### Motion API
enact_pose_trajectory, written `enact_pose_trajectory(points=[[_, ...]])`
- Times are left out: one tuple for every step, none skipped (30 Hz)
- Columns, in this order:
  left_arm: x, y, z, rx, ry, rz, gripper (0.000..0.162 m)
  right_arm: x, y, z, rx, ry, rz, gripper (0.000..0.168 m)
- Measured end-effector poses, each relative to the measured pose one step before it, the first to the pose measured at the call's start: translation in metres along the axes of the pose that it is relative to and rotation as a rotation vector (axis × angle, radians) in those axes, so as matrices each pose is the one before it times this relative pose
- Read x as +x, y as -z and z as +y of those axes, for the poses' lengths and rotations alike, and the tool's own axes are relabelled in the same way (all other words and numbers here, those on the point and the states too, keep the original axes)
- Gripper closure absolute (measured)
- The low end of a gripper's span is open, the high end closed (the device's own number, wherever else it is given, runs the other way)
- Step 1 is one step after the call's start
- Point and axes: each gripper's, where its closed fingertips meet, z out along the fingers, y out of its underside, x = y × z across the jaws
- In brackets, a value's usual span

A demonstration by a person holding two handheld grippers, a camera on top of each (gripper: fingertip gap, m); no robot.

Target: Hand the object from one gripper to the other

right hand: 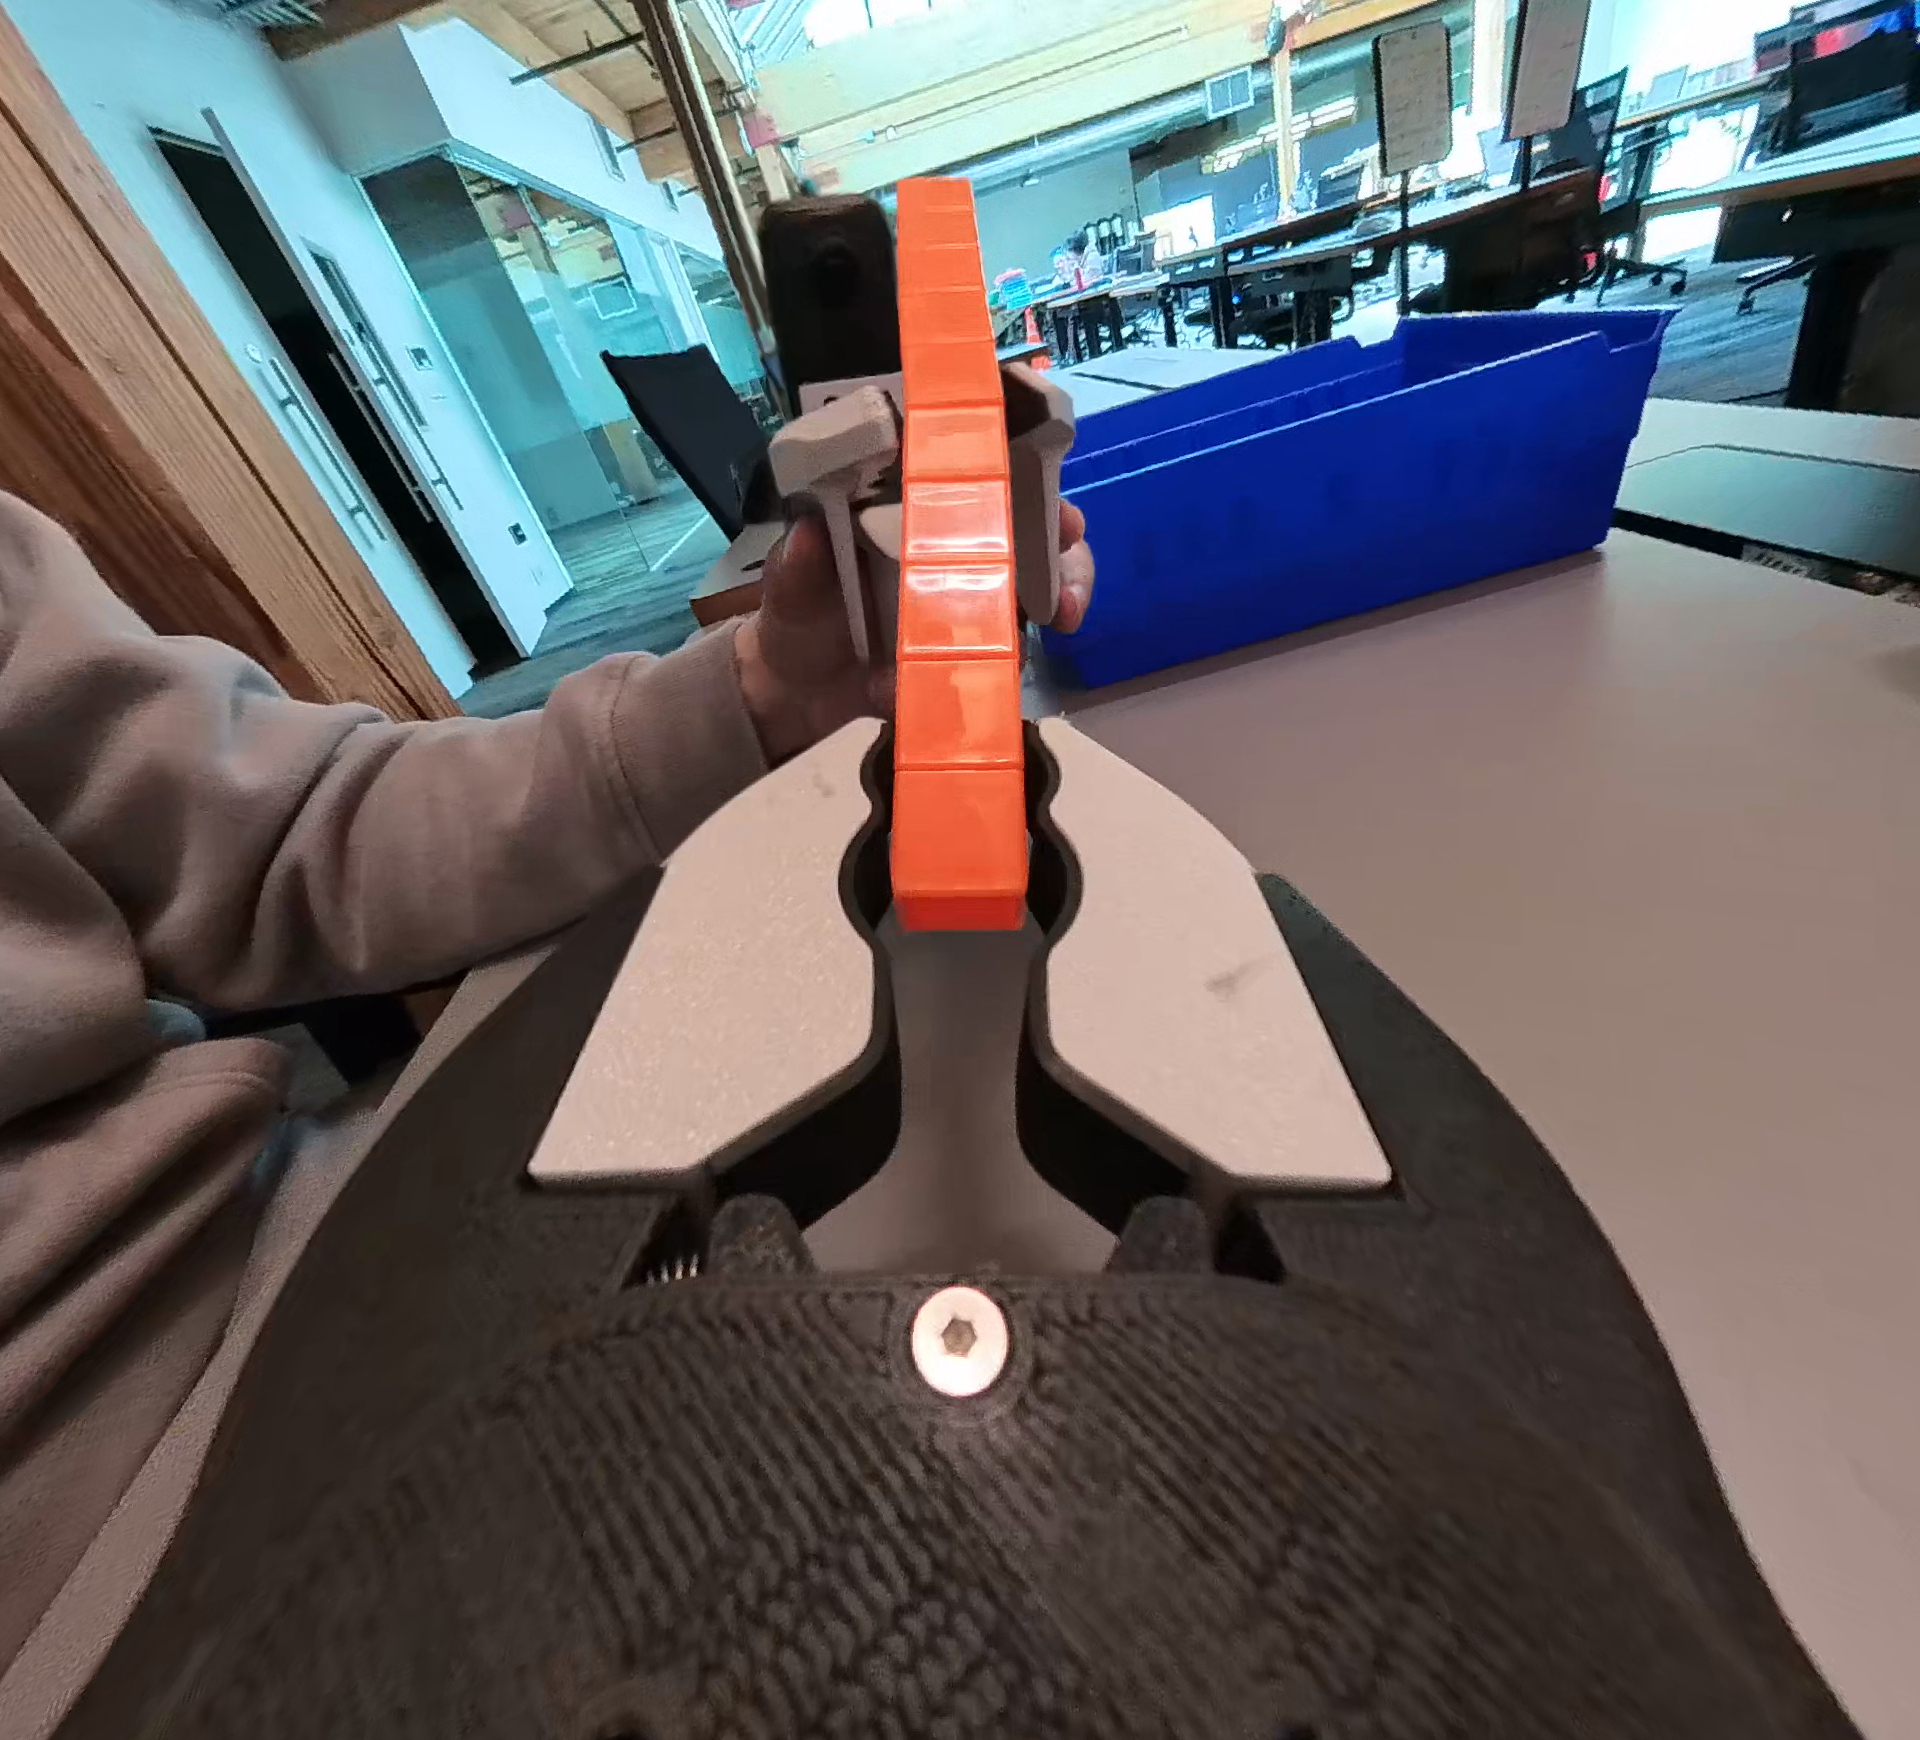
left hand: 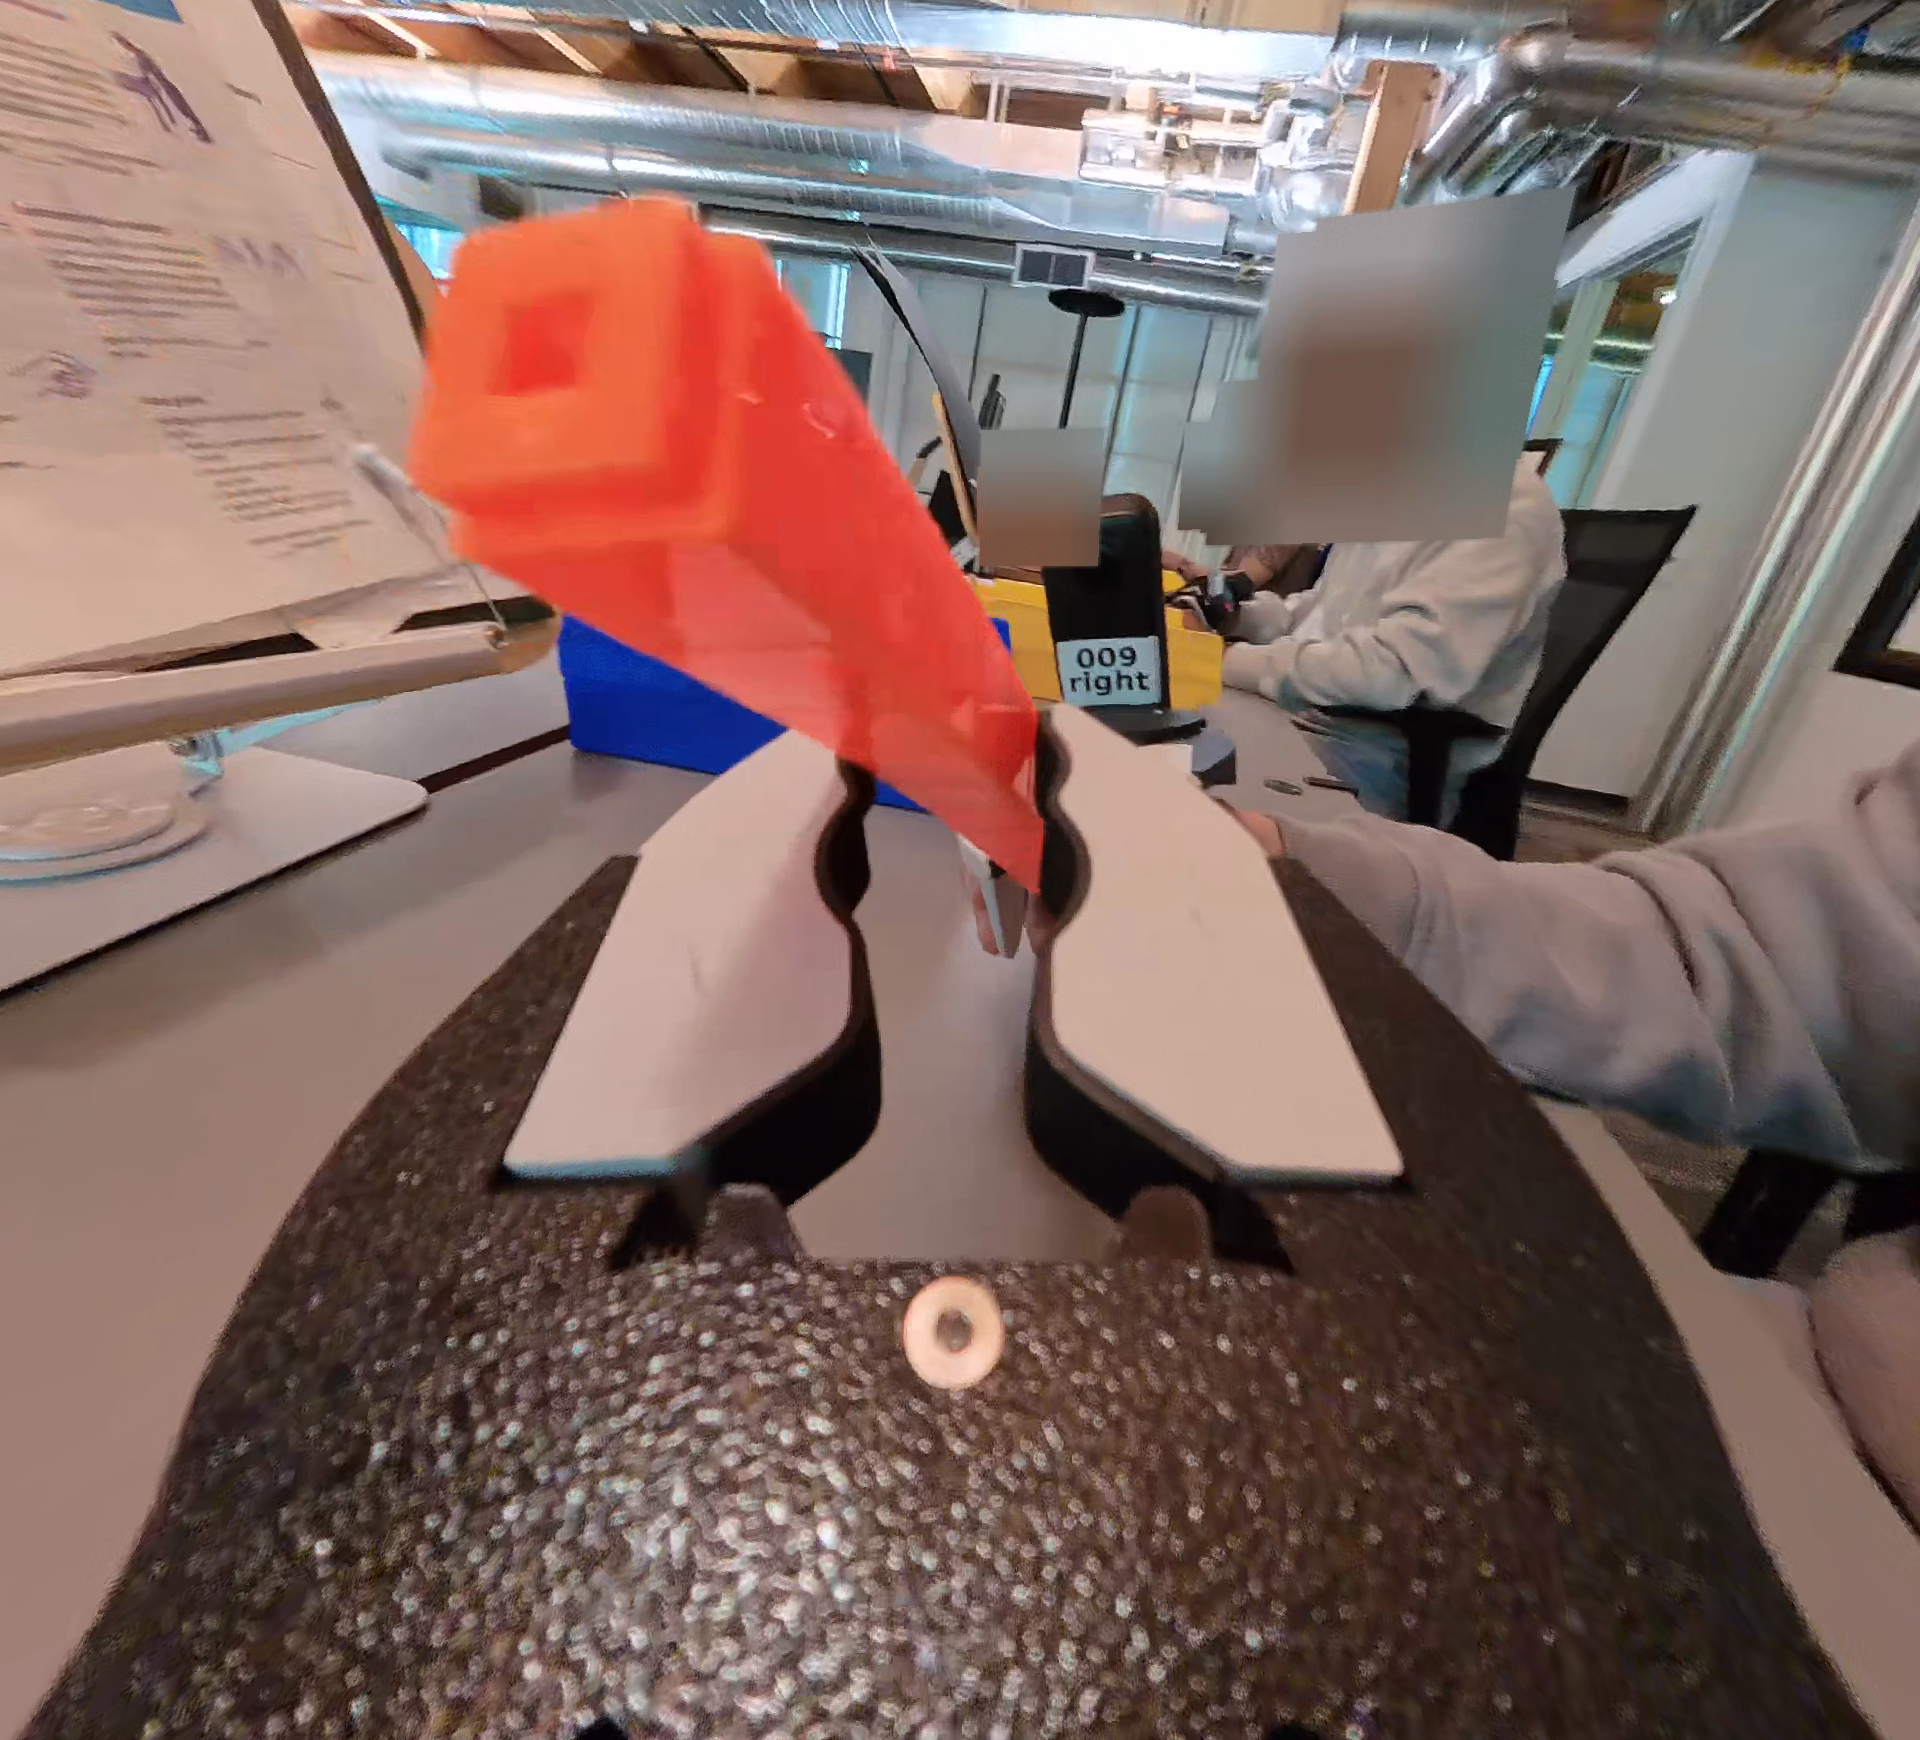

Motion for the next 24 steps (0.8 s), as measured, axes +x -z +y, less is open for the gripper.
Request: enact_pose_trajectory(points=[[0.00160, -0.00040, 0.00160, -0.0159, 0.0174, 0.0201, 0.136, -0.00057, -0.00021, 0.00422, -0.0269, 0.0043, -0.0068, 0.146], [0.00072, -0.00092, 0.00154, -0.0111, 0.0017, 0.0074, 0.137, 0.00069, -0.00093, 0.00550, -0.0311, 0.0097, 0.0040, 0.146], [0.00106, -0.00109, 0.00183, -0.0102, -0.0098, 0.0034, 0.138, 0.00248, -0.00115, 0.00514, -0.0264, 0.0207, 0.0200, 0.146], [0.00339, -0.00085, 0.00186, -0.0144, 0.0012, 0.0197, 0.139, -0.00015, -0.00067, 0.00358, -0.0204, 0.0285, 0.0065, 0.146], [0.00272, -0.00021, 0.00135, -0.0181, 0.0201, 0.0198, 0.140, -0.00183, -0.00007, 0.00188, -0.0175, 0.0141, -0.0076, 0.146], [0.00234, -0.00004, 0.00083, -0.0153, 0.0169, 0.0170, 0.140, -0.00169, 0.00024, 0.00026, -0.0099, 0.0103, -0.0095, 0.146], [0.00246, -0.00036, 0.00070, -0.0066, 0.0177, 0.0193, 0.140, -0.00163, 0.00013, 0.00123, -0.0132, 0.0126, -0.0115, 0.146], [0.00222, -0.00083, 0.00085, -0.0017, 0.0254, 0.0214, 0.140, -0.00173, -0.00069, 0.00249, -0.0181, 0.0120, -0.0106, 0.146], [0.00102, -0.00101, 0.00142, -0.0036, 0.0223, 0.0141, 0.140, -0.00188, -0.00192, 0.00481, -0.0310, 0.0053, -0.0114, 0.146], [0.00141, -0.00147, 0.00272, -0.0137, 0.0102, 0.0140, 0.140, -0.00239, -0.00305, 0.00735, -0.0461, 0.0069, -0.0156, 0.146], [0.00215, -0.00200, 0.00370, -0.0228, 0.0052, 0.0143, 0.140, -0.00357, -0.00425, 0.00744, -0.0584, 0.0145, -0.0184, 0.146], [0.00194, -0.00212, 0.00200, -0.0163, 0.0013, 0.0094, 0.140, -0.00284, -0.00464, 0.00482, -0.0417, 0.0268, -0.0031, 0.146], [0.00077, -0.00219, 0.00003, -0.0056, -0.0097, -0.0047, 0.140, 0.00132, -0.00312, 0.00119, -0.0149, 0.0236, 0.0281, 0.146], [-0.00055, -0.00167, -0.00282, 0.0119, -0.0181, -0.0194, 0.140, 0.00279, -0.00138, -0.00232, 0.0132, 0.0138, 0.0322, 0.146], [-0.00146, -0.00104, -0.00376, 0.0161, -0.0174, -0.0261, 0.140, 0.00255, -0.00029, -0.00322, 0.0214, 0.0063, 0.0257, 0.145], [-0.00310, -0.00052, -0.00425, 0.0195, -0.0193, -0.0378, 0.140, 0.00611, 0.00075, -0.00438, 0.0267, 0.0095, 0.0510, 0.143], [-0.00409, -0.00009, -0.00585, 0.0327, -0.0184, -0.0483, 0.140, 0.00930, 0.00218, -0.00709, 0.0423, 0.0236, 0.0811, 0.139], [-0.00358, 0.00027, -0.00764, 0.0457, -0.0094, -0.0445, 0.140, 0.00774, 0.00243, -0.00913, 0.0522, 0.0354, 0.0787, 0.130], [-0.00368, 0.00017, -0.00712, 0.0427, -0.0013, -0.0440, 0.140, 0.00886, 0.00245, -0.00978, 0.0514, 0.0435, 0.0950, 0.120], [-0.00554, 0.00029, -0.00482, 0.0303, -0.0060, -0.0578, 0.140, 0.00917, 0.00260, -0.00925, 0.0449, 0.0591, 0.1019, 0.117], [-0.00481, 0.00026, -0.00257, 0.0173, -0.0223, -0.0538, 0.140, 0.00806, 0.00238, -0.00813, 0.0374, 0.0690, 0.0954, 0.117], [-0.00245, -0.00004, -0.00061, 0.0050, -0.0297, -0.0364, 0.140, 0.00547, 0.00162, -0.00585, 0.0225, 0.0746, 0.0756, 0.117], [-0.00133, -0.00036, -0.00014, -0.0009, -0.0220, -0.0269, 0.140, 0.00281, 0.00058, -0.00233, -0.0023, 0.0772, 0.0510, 0.121], [-0.00034, -0.00061, -0.00093, 0.0045, -0.0032, -0.0191, 0.140, -0.00125, -0.00064, -0.00002, -0.0144, 0.0710, 0.0183, 0.123]])
